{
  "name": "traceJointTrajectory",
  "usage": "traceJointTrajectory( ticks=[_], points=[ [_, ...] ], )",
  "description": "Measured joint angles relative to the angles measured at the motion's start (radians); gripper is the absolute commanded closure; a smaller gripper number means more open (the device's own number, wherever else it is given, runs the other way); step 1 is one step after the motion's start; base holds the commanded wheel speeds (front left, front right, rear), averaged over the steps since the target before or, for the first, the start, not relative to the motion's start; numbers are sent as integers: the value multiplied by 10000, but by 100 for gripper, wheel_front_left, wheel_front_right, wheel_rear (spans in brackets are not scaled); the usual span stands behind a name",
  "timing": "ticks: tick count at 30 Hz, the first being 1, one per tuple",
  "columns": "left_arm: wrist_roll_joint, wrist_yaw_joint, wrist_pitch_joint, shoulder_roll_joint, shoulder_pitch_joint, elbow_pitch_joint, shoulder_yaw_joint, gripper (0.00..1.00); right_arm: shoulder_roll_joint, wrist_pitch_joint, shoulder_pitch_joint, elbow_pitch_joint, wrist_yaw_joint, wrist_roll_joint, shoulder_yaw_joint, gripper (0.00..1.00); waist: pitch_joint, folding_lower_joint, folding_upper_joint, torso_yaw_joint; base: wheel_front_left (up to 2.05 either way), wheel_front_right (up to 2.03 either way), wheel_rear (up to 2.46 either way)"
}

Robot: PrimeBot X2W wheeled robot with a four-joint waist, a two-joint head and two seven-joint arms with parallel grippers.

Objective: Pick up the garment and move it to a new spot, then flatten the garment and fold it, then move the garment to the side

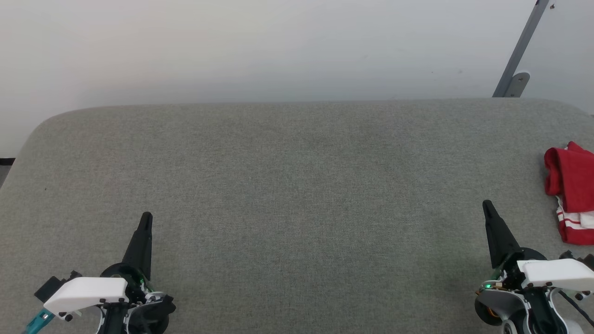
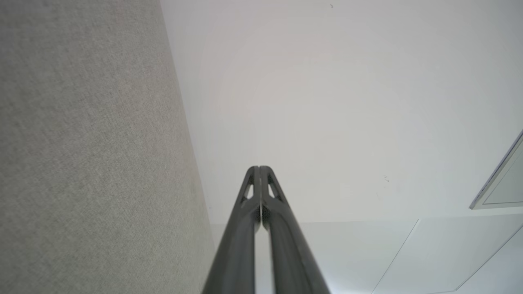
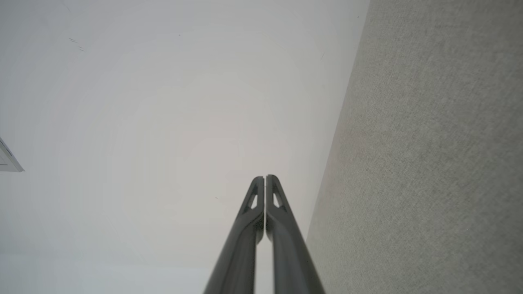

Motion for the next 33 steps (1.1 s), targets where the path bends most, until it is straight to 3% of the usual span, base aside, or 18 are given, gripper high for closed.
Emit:
traceJointTrajectory(
  ticks=[33],
  points=[
    [4, 0, 12, -19, 0, 2, 27, 100, 2, 0, 0, 0, 0, 4, 2, 100, 0, 0, 0, 0, 0, 0, 0]
  ],
)
